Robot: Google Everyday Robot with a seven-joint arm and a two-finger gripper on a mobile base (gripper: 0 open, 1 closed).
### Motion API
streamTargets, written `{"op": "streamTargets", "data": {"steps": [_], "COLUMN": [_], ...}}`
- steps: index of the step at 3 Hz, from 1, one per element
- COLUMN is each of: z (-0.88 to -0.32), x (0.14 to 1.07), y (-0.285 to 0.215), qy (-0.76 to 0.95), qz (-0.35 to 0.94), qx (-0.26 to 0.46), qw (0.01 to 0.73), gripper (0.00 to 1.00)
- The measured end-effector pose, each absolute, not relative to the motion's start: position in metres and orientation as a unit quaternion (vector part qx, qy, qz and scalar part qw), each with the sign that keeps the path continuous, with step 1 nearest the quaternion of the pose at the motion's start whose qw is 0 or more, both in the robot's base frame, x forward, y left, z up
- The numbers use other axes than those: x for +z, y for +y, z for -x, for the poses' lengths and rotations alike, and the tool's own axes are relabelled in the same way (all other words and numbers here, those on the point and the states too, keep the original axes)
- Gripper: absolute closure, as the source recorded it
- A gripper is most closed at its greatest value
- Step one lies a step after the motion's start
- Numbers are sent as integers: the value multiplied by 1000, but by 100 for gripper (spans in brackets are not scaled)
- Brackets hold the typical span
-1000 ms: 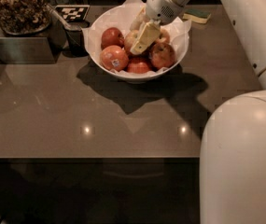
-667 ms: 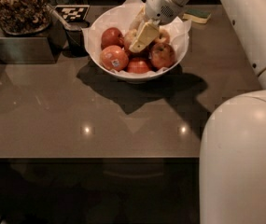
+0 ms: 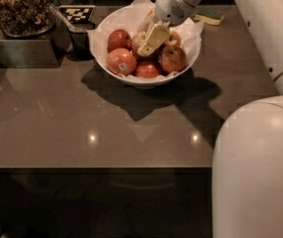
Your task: Pick apple from white bowl
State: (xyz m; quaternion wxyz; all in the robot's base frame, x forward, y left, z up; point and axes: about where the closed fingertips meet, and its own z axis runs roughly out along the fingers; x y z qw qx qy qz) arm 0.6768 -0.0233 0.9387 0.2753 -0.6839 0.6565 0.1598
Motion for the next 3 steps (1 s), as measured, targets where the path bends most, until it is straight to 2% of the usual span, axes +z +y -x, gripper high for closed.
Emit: {"op": "streamTargets", "data": {"steps": [3], "z": [-653], "x": [1013], "y": [-28], "qy": [592], "qz": [685], "qx": [200], "qw": [373], "gripper": [100]}}
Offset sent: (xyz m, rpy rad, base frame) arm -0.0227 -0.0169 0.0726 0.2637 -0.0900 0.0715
